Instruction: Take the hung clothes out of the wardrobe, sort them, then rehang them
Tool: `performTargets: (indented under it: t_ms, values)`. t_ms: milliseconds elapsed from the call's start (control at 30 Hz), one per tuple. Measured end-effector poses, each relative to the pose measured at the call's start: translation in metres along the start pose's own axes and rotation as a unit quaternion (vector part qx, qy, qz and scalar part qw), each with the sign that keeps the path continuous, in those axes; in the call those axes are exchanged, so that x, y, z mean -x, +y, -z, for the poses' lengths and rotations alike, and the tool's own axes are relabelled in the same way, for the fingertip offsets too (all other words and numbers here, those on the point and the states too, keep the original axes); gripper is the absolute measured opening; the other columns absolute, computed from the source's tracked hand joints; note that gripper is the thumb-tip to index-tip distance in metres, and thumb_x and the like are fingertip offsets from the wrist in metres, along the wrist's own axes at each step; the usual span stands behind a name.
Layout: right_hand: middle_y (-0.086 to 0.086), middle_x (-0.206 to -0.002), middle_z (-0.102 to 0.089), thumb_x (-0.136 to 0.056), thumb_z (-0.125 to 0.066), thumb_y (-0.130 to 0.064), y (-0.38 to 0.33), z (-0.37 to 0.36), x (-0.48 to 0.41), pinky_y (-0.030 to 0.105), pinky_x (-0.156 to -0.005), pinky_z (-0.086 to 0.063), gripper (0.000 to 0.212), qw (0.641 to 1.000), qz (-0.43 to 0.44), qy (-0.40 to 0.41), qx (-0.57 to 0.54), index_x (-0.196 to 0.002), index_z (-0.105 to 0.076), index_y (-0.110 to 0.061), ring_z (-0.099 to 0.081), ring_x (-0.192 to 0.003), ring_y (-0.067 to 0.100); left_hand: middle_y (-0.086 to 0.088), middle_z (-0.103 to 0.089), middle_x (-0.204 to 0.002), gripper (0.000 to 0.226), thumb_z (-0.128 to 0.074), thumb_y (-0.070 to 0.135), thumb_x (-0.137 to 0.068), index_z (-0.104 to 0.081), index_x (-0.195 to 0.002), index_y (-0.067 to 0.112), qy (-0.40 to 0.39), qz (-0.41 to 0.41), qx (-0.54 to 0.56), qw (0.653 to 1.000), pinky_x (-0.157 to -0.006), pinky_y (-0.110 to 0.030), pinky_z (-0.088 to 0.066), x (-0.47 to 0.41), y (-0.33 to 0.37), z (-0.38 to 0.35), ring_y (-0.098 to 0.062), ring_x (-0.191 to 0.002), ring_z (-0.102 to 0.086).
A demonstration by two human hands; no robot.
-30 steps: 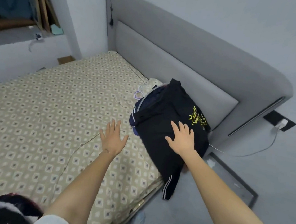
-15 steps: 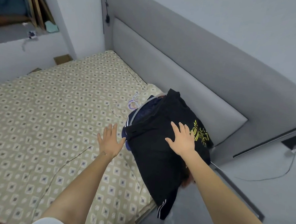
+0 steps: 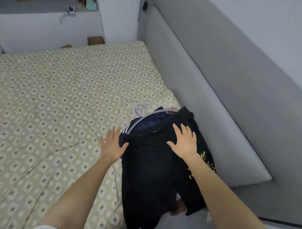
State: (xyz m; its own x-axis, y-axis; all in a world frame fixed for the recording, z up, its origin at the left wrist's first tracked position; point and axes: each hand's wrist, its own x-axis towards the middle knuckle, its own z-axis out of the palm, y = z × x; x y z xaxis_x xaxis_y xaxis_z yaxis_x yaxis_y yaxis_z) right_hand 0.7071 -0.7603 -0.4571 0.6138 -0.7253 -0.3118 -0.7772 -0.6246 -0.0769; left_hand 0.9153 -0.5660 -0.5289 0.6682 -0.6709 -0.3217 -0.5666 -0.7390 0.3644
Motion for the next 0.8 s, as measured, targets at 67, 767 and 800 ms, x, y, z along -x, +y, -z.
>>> performTargets:
  t_ms: [67,767,800]
  values:
    - [0.009,-0.164,-0.007,-0.096,-0.048,-0.053,0.010,0.001,-0.020,0.049,-0.121,-0.005,0.080,1.000,0.011,-0.004,-0.001,-0.157,-0.004,-0.027,-0.001,-0.150,0.030,-0.002,0.001,-0.166,0.080,-0.043,0.055,-0.099,-0.002,-0.159,0.023,-0.008,0.017,0.009,1.000,-0.121,-0.050,0.004,-0.008,0.005,-0.010,-0.021,-0.153,0.002]
    - [0.008,-0.163,-0.001,-0.072,-0.066,-0.072,0.035,-0.065,-0.201,0.061,-0.114,0.011,0.123,0.984,0.122,0.003,0.127,-0.156,0.009,-0.022,0.004,-0.151,0.030,0.005,-0.013,-0.165,0.113,-0.073,0.063,-0.075,-0.004,-0.158,0.028,-0.120,0.005,0.127,0.985,-0.121,-0.051,-0.002,-0.153,-0.022,-0.122,-0.018,-0.152,-0.010]
    - [0.010,-0.163,0.000,-0.072,-0.066,-0.072,0.033,-0.069,-0.203,0.061,-0.113,0.012,0.124,0.984,0.116,0.005,0.134,-0.155,0.012,-0.022,0.005,-0.151,0.030,0.005,-0.016,-0.164,0.111,-0.074,0.061,-0.076,-0.006,-0.158,0.027,-0.114,0.001,0.127,0.985,-0.121,-0.050,-0.003,-0.155,-0.022,-0.126,-0.019,-0.151,-0.013]
